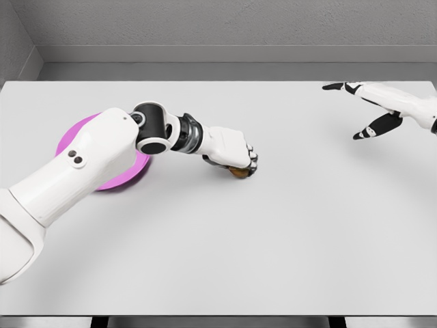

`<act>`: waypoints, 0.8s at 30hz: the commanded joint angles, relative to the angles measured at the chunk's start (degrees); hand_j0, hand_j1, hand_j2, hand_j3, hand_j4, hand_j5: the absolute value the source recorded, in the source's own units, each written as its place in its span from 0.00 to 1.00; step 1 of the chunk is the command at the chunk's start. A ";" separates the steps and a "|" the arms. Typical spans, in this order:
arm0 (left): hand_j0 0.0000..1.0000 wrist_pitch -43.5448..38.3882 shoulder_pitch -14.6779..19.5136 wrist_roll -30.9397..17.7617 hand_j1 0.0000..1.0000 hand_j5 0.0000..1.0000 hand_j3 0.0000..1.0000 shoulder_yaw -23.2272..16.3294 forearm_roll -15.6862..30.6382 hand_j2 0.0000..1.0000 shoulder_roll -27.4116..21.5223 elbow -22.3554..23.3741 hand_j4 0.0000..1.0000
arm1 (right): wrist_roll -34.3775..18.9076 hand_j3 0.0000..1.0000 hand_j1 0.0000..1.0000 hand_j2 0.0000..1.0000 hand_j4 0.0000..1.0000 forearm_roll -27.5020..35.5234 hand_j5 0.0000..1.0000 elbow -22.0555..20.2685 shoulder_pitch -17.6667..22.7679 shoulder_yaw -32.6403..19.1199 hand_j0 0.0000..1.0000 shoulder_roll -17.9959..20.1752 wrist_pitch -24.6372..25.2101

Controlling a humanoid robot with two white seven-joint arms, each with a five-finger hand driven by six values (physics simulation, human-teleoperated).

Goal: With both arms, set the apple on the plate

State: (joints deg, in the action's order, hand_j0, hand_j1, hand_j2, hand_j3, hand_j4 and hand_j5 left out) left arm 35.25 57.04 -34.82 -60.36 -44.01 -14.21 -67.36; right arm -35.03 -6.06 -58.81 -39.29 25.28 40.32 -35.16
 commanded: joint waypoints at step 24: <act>0.88 -0.25 -5.27 -0.18 0.88 0.88 0.88 12.46 21.42 0.88 -36.59 -6.29 0.88 | 0.03 1.00 1.00 1.00 1.00 0.44 1.00 -0.51 -0.09 -0.06 1.00 0.20 0.16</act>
State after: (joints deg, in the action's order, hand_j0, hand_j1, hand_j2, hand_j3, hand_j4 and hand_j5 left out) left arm 35.20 51.77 -35.04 -48.03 -23.08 -51.23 -74.29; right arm -35.03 -6.07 -59.27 -39.29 25.27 40.41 -35.16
